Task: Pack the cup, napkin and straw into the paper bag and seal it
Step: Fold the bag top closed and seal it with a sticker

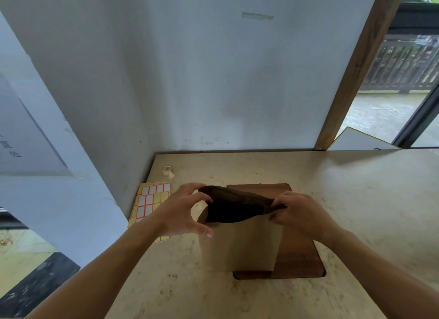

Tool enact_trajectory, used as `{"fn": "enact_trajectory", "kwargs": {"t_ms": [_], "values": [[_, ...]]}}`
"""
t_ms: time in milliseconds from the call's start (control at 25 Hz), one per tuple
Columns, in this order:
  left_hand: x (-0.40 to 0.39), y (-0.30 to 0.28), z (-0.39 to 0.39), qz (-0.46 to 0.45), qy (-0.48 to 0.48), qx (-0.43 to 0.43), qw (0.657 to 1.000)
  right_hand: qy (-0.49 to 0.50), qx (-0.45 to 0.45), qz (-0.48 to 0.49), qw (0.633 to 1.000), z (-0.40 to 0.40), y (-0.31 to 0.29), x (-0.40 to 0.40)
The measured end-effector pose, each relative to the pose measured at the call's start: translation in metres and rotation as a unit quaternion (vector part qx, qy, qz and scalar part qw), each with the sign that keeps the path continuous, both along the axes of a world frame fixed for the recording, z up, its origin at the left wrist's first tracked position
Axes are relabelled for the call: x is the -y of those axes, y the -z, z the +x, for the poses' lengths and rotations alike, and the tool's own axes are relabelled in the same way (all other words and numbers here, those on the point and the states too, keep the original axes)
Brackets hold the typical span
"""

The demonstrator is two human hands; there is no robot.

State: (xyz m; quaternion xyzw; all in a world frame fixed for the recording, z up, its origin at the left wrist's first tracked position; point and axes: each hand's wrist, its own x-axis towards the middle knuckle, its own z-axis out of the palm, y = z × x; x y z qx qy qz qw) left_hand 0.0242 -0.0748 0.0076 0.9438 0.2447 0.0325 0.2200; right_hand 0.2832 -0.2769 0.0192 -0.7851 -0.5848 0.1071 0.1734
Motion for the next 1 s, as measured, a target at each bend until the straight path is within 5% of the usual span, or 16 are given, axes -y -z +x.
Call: {"fn": "enact_trajectory", "kwargs": {"t_ms": [240,520,800,1000], "values": [[-0.001,0.001,-0.001,0.023,-0.002,0.066,0.998,0.002,0.03,0.031,0.999,0.0,-0.003,0.001],[0.013,0.01,0.005,-0.094,-0.044,0.114,0.988,0.006,-0.035,0.047,0.998,-0.006,0.009,0.001],[0.015,0.007,0.023,0.06,0.023,0.042,0.997,-0.019,0.001,0.008,1.0,-0.008,0.009,-0.007],[0.008,0.013,0.019,0.019,0.037,0.045,0.998,-0.036,-0.037,-0.031,0.998,-0.002,0.003,-0.005]]}}
